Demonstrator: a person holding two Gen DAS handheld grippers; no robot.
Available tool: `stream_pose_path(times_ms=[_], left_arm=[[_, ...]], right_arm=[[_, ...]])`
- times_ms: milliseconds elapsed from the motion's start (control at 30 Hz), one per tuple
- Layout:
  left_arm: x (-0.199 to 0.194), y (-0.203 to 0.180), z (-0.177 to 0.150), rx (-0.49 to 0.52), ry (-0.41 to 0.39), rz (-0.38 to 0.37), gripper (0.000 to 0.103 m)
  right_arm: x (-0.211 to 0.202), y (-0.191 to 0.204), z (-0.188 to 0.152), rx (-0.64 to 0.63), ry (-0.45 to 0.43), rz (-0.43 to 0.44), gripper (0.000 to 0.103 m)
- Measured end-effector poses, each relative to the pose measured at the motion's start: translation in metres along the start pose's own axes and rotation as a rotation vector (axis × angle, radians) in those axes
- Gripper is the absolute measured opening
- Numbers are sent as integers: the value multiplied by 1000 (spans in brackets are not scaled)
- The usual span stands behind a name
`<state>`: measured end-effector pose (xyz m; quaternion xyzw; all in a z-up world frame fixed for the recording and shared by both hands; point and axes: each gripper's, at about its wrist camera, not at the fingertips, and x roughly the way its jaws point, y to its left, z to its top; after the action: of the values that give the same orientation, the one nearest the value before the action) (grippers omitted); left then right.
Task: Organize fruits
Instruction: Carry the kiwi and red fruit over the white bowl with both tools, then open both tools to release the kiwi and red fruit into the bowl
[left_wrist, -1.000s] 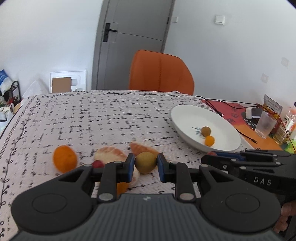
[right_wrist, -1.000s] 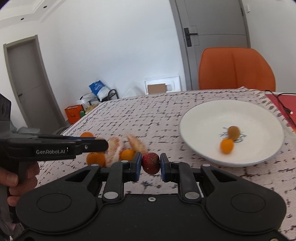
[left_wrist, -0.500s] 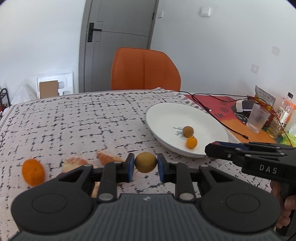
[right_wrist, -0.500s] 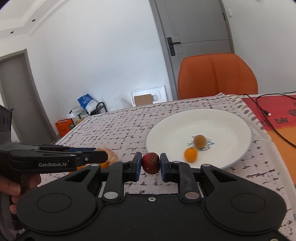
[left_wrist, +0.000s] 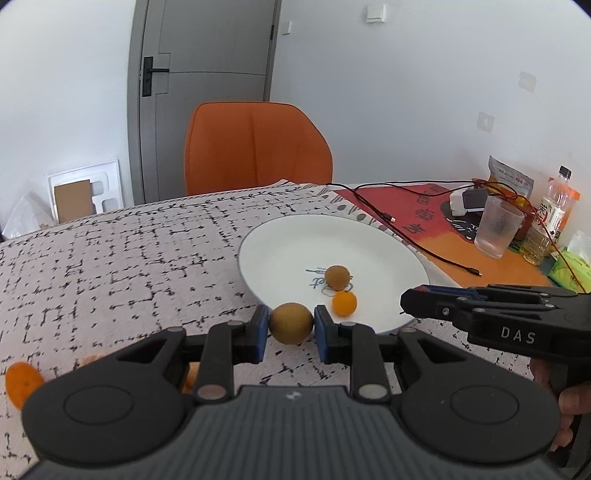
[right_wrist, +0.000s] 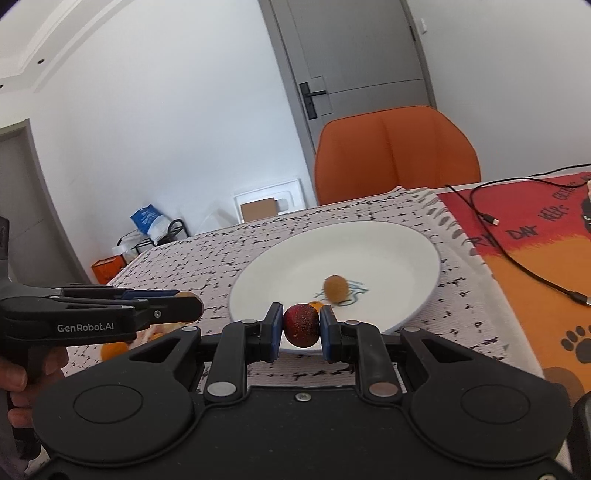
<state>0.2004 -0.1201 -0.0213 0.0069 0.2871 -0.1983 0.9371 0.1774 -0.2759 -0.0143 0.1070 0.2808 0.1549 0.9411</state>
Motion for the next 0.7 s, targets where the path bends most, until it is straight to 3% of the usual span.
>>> stream_pose_path(times_ms=[700], left_arm=[[34,-23,30,49,-5,-18,25]], right_arm=[[-9,-15,-1,27,-44,-54,26]])
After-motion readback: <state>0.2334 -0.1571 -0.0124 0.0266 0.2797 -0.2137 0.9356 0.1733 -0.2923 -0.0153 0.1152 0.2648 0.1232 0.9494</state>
